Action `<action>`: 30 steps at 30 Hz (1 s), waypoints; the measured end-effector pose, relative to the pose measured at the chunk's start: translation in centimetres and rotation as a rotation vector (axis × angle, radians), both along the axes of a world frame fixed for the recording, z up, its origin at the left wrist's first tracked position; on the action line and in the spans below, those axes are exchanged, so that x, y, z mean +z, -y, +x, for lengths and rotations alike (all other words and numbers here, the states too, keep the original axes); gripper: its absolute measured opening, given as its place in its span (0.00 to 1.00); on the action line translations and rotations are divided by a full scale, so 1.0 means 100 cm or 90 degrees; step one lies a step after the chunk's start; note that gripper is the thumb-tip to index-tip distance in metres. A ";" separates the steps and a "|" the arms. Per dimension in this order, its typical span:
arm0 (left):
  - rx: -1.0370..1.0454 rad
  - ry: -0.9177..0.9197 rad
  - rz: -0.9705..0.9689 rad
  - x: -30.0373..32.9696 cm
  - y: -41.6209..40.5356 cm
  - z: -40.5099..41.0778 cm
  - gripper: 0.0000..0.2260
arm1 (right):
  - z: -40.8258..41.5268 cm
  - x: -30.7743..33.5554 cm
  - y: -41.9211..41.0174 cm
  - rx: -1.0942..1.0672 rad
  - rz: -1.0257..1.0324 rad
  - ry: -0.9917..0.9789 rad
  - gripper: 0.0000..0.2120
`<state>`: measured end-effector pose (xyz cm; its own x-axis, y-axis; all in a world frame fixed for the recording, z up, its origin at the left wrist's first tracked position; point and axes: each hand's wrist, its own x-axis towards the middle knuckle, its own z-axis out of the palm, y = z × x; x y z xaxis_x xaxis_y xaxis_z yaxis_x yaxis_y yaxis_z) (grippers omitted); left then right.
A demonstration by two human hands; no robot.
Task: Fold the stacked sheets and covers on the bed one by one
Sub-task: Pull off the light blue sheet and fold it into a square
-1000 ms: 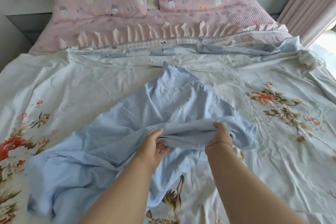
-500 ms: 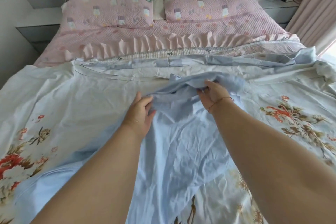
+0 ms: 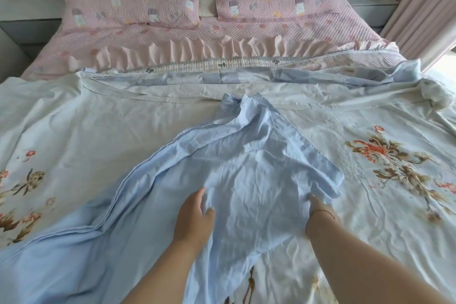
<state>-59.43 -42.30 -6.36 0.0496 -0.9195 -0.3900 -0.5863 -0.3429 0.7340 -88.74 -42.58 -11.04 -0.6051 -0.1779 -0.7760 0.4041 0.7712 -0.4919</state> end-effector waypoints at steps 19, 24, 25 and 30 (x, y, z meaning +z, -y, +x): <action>-0.503 0.497 0.001 -0.006 -0.036 -0.119 0.33 | -0.031 0.034 0.006 0.061 -0.162 -0.113 0.09; -0.584 0.475 0.034 0.021 -0.039 -0.150 0.17 | -0.071 0.038 -0.022 -0.003 -0.125 -0.157 0.09; -0.630 0.462 0.065 0.027 -0.046 -0.159 0.18 | -0.083 0.038 -0.031 -0.010 -0.111 -0.169 0.09; -0.773 0.396 0.118 0.046 -0.093 -0.218 0.17 | -0.142 0.041 -0.098 0.006 0.031 -0.218 0.12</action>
